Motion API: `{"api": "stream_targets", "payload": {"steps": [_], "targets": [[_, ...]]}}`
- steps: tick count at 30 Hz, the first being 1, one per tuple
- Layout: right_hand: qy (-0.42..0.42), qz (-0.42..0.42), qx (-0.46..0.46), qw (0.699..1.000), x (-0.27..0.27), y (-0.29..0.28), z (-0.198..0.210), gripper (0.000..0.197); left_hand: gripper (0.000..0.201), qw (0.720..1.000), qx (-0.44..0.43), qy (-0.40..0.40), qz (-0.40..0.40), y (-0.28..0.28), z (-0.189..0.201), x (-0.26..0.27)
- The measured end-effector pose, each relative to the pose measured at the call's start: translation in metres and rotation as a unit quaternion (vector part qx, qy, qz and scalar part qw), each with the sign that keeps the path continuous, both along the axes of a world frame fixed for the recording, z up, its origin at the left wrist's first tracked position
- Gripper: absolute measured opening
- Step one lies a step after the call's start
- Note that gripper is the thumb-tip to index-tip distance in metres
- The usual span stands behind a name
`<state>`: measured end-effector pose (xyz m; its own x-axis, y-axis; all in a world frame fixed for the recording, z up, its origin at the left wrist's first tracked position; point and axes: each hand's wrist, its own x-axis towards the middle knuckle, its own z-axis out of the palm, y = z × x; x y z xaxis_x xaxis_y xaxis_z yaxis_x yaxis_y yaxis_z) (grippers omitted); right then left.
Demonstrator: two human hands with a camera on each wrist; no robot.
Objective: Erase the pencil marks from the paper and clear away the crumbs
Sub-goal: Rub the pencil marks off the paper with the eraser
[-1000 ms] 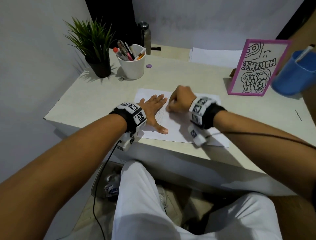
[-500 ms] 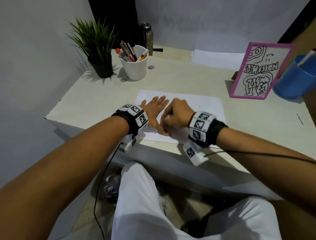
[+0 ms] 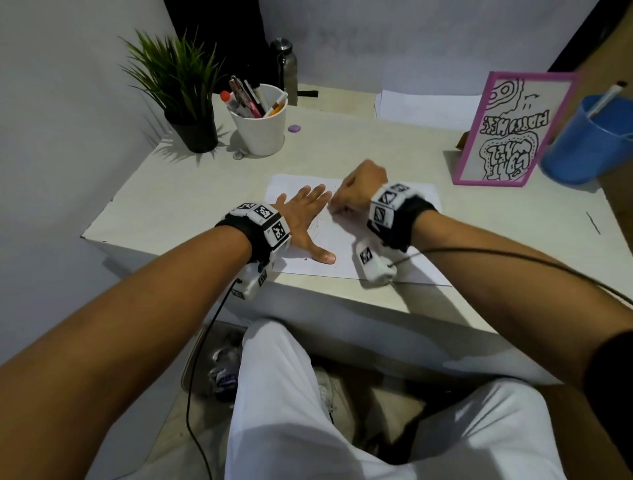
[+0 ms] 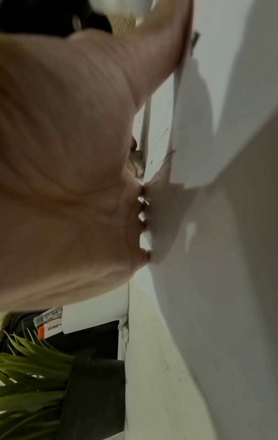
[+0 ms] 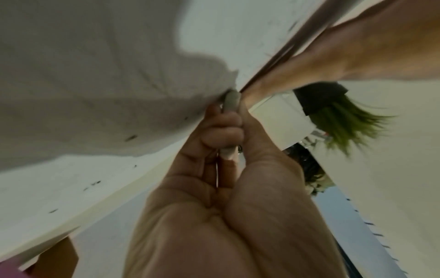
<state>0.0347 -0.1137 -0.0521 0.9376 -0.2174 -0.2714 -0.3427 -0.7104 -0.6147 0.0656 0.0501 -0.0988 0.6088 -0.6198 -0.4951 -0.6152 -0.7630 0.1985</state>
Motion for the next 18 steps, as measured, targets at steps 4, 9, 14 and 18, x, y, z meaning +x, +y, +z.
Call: {"api": "stream_targets", "payload": {"steps": [4,9,14,18], "targets": [[-0.019,0.053,-0.014,0.998,-0.014,0.019,-0.017,0.025,0.136,1.0,-0.005,-0.005,0.001,-0.003,0.001,-0.001],[0.013,0.023,0.007,1.0,-0.002,0.002,-0.003,0.027,0.137,1.0,-0.005,-0.006,0.0,-0.002,0.001,0.001],[0.024,0.099,-0.009,0.995,-0.02,0.024,-0.017,0.021,0.137,1.0,-0.009,-0.014,0.001,-0.004,0.001,0.0],[0.025,0.044,0.011,0.999,-0.001,0.005,-0.004,0.028,0.137,1.0,-0.006,-0.009,0.0,-0.003,0.002,0.0]]}}
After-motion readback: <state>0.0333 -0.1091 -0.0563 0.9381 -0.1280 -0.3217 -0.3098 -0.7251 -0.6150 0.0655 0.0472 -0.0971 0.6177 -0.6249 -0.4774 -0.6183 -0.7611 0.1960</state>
